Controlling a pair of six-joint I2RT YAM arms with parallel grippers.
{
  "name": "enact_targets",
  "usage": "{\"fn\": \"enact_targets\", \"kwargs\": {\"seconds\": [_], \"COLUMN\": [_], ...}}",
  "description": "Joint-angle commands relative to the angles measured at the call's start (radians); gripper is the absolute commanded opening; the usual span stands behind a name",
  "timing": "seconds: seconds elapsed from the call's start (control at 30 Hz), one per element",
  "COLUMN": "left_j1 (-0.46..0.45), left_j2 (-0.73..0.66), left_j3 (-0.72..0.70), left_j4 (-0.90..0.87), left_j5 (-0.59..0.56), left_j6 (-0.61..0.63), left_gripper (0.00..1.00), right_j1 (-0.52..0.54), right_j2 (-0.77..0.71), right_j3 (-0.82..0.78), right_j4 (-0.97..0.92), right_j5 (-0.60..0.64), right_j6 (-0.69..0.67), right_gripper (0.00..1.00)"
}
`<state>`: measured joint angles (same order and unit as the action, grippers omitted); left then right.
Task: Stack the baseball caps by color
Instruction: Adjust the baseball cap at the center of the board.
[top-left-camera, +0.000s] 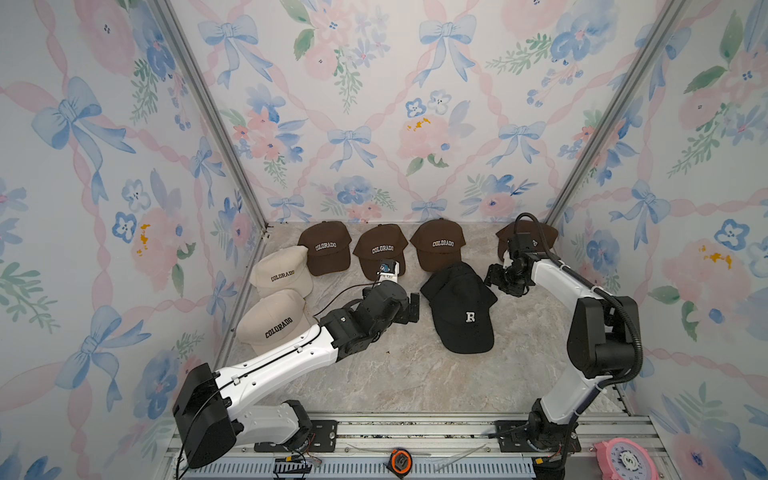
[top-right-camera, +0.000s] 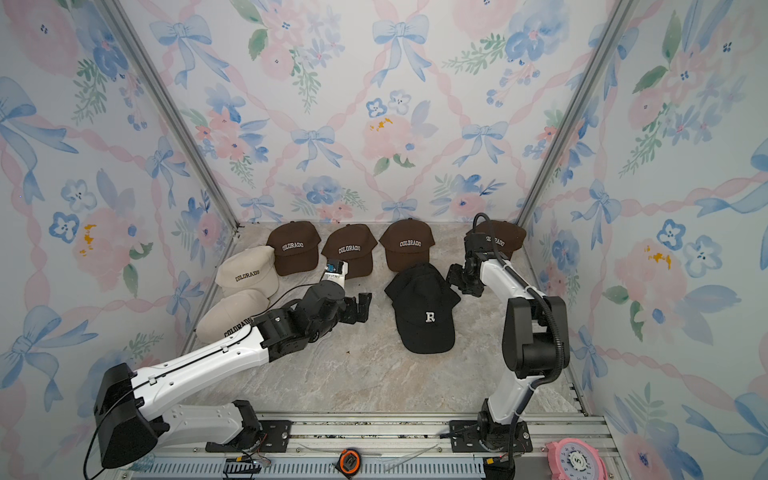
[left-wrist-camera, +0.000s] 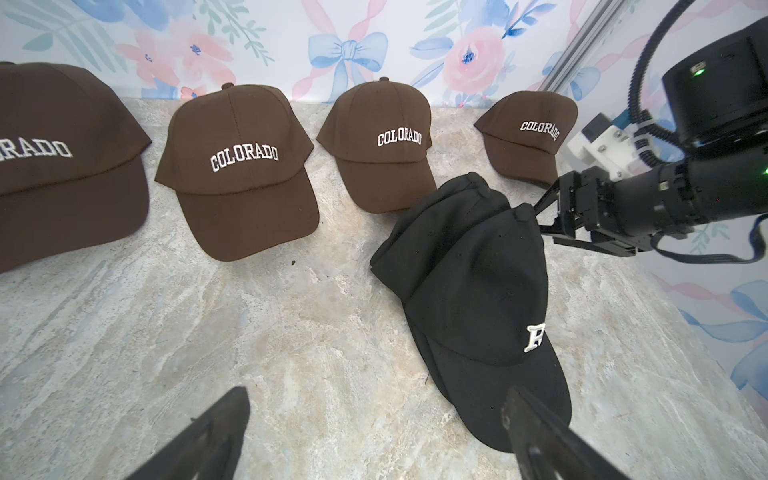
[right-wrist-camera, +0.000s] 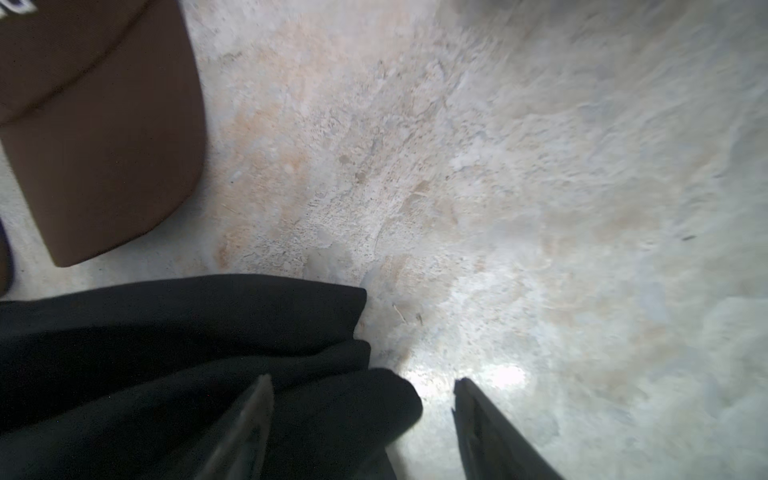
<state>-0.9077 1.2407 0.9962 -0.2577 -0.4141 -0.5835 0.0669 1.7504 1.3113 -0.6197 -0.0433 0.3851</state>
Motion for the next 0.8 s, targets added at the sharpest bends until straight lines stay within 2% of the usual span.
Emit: {"fn": "enact_targets", "kwargs": {"seconds": [0.0, 0.1, 0.23, 0.4, 0.47, 0.63, 0.77], "left_j1": [0.039, 0.097, 0.211, 0.350, 0.395, 0.419, 0.424], "left_j2": [-0.016, 0.001, 0.044, 0.141, 0.204, 0.334, 0.390], "left_j3": [-0.012, -0.023, -0.038, 0.021, 0.090, 0.279, 0.347], "left_j4": [-0.002, 0.015, 0.088, 0.150, 0.109, -0.017, -0.019], "left_j5": [-0.022, 0.002, 0.089, 0.200, 0.261, 0.334, 0.349], "left_j6": [0.050, 0.072, 0.114, 0.139, 0.123, 0.114, 0.123], "left_gripper": [0.98, 0.98, 0.98, 0.98, 0.98, 0.98, 0.98], "right_j1": [0.008, 0.016, 0.067, 0.121, 0.139, 0.175, 0.207], "right_j2": [-0.067, -0.070, -0.089, -0.147, -0.183, -0.189, -0.123], "right_j3": [0.067, 0.114, 0.135, 0.140, 0.141, 0.202, 0.237], "right_j4": [-0.077, -0.114, -0.119, -0.130, -0.149, -0.240, -0.264], "right_j5": [0.075, 0.085, 0.100, 0.094, 0.096, 0.026, -0.021], "right_j6": [-0.023, -0.026, -0.066, -0.097, -0.077, -0.022, -0.020], "right_gripper": [0.74, 0.75, 0.75, 0.72, 0.71, 0.70, 0.67]}}
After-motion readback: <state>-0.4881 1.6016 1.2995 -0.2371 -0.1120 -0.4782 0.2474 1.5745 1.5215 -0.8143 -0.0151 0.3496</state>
